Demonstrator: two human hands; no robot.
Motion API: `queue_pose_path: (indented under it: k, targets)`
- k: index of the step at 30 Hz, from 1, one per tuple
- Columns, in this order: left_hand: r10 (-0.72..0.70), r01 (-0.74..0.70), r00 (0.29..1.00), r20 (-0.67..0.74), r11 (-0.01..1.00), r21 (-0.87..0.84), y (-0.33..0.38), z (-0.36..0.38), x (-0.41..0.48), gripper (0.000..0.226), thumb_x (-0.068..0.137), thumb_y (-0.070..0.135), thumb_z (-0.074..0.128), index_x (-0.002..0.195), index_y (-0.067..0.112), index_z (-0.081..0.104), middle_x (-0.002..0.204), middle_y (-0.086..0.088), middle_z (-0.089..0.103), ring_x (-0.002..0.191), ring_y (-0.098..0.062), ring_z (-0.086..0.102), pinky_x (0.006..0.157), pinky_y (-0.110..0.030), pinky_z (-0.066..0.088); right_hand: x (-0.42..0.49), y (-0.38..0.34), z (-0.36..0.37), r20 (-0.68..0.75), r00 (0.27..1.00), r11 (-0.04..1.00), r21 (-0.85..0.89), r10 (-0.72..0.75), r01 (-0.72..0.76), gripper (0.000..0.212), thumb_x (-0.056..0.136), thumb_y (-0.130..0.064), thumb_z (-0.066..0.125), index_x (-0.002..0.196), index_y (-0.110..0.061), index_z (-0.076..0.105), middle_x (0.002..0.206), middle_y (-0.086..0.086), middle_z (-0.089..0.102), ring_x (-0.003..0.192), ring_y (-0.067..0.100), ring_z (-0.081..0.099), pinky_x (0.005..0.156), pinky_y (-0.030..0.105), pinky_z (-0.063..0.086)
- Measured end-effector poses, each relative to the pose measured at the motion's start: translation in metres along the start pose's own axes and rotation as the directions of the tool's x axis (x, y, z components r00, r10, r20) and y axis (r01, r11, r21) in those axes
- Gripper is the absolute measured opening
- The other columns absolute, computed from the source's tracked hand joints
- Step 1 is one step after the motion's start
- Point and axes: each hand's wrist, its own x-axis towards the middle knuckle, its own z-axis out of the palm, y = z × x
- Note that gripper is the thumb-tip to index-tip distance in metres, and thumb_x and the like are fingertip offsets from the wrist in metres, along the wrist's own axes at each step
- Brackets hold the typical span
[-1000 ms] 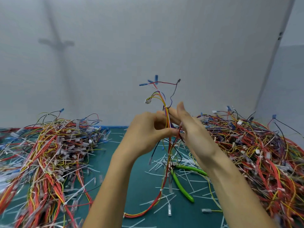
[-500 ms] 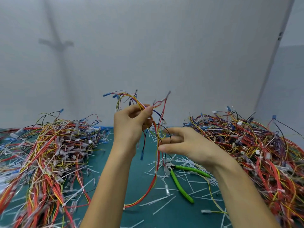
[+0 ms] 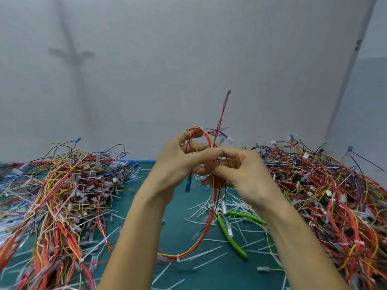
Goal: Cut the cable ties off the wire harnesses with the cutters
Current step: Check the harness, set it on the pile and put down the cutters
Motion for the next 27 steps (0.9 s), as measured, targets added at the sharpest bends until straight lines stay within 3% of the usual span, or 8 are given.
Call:
queue_pose_path:
  k: [4, 8, 11, 14, 17, 20, 23, 27]
  targets:
    - [0.056, -0.058, 0.996, -0.076, 0.998, -0.022, -0.002, 0.009, 0.001, 0.052, 0.075, 0.002, 0.080, 0.120, 0.011, 0.057, 0.082, -0.006, 0.072, 0.073, -0.020, 0.071, 0.062, -0.029, 0.059, 0.001, -0.002, 0.006, -0.051, 0.998, 1.000, -0.011, -0.027, 0.027, 0.030, 0.092, 0.002, 0.062, 0.115, -0.018, 0.066, 0.091, 0.003, 0.078, 0.083, 0.018, 0.075, 0.069, 0.033, 0.062]
    - [0.099, -0.124, 0.965, -0.244, 0.989, -0.086, -0.001, 0.010, 0.002, 0.047, 0.077, -0.002, 0.077, 0.117, 0.013, 0.057, 0.078, -0.006, 0.071, 0.063, -0.021, 0.071, 0.056, -0.029, 0.058, 0.002, -0.002, 0.004, -0.126, 0.987, 0.994, 0.045, 0.102, -0.097, 0.051, 0.085, -0.011, 0.074, 0.124, -0.020, 0.044, 0.088, -0.001, 0.078, 0.084, 0.012, 0.074, 0.078, 0.028, 0.058]
    - [0.089, -0.158, 0.932, -0.352, 0.972, -0.171, -0.002, 0.007, 0.005, 0.051, 0.080, -0.003, 0.074, 0.124, 0.010, 0.052, 0.082, -0.008, 0.069, 0.062, -0.020, 0.070, 0.056, -0.028, 0.057, 0.002, -0.003, -0.001, -0.071, 0.983, 0.985, -0.018, 0.167, -0.169, 0.061, 0.084, -0.022, 0.076, 0.133, -0.023, 0.039, 0.097, 0.000, 0.077, 0.091, 0.008, 0.072, 0.091, 0.033, 0.054]
    - [0.073, -0.231, 0.853, -0.517, 0.941, -0.249, -0.002, 0.003, 0.008, 0.054, 0.083, -0.001, 0.072, 0.131, 0.007, 0.047, 0.093, -0.011, 0.064, 0.073, -0.022, 0.068, 0.057, -0.024, 0.057, -0.002, -0.002, -0.004, 0.044, 0.971, 0.970, -0.084, 0.233, -0.229, 0.067, 0.080, -0.031, 0.079, 0.136, -0.030, 0.043, 0.116, -0.005, 0.069, 0.102, 0.007, 0.069, 0.097, 0.034, 0.051]
    - [0.069, -0.327, 0.776, -0.627, 0.894, -0.306, -0.001, -0.001, 0.010, 0.059, 0.084, 0.003, 0.072, 0.136, 0.006, 0.042, 0.103, -0.014, 0.062, 0.077, -0.021, 0.070, 0.059, -0.024, 0.057, -0.005, -0.003, -0.004, 0.208, 0.942, 0.963, -0.106, 0.263, -0.246, 0.058, 0.076, -0.022, 0.083, 0.124, -0.035, 0.053, 0.120, -0.005, 0.069, 0.108, 0.006, 0.066, 0.086, 0.019, 0.053]
    - [0.037, -0.399, 0.733, -0.679, 0.833, -0.384, 0.001, -0.002, 0.010, 0.061, 0.084, 0.003, 0.072, 0.135, 0.006, 0.040, 0.104, -0.012, 0.063, 0.073, -0.017, 0.071, 0.058, -0.022, 0.055, -0.007, 0.002, 0.002, 0.301, 0.911, 0.959, -0.119, 0.283, -0.259, 0.034, 0.084, -0.004, 0.075, 0.115, -0.010, 0.063, 0.103, 0.013, 0.076, 0.093, 0.019, 0.073, 0.073, 0.017, 0.054]
    - [-0.012, -0.425, 0.720, -0.693, 0.783, -0.454, 0.001, -0.004, 0.011, 0.051, 0.084, 0.000, 0.071, 0.125, 0.008, 0.042, 0.096, -0.008, 0.066, 0.070, -0.015, 0.071, 0.060, -0.023, 0.056, -0.006, 0.006, 0.005, 0.273, 0.914, 0.953, -0.062, 0.301, -0.295, 0.010, 0.094, -0.010, 0.064, 0.097, -0.002, 0.068, 0.087, 0.014, 0.077, 0.076, 0.022, 0.074, 0.063, 0.023, 0.055]
    - [-0.121, -0.392, 0.746, -0.655, 0.714, -0.579, 0.003, -0.012, 0.011, 0.040, 0.084, -0.002, 0.070, 0.117, 0.006, 0.048, 0.083, -0.007, 0.070, 0.067, -0.013, 0.071, 0.059, -0.023, 0.057, 0.002, 0.008, -0.006, 0.137, 0.958, 0.928, 0.249, 0.251, -0.278, 0.020, 0.082, -0.029, 0.068, 0.078, -0.010, 0.075, 0.061, 0.002, 0.067, 0.046, 0.012, 0.061, 0.043, 0.019, 0.046]
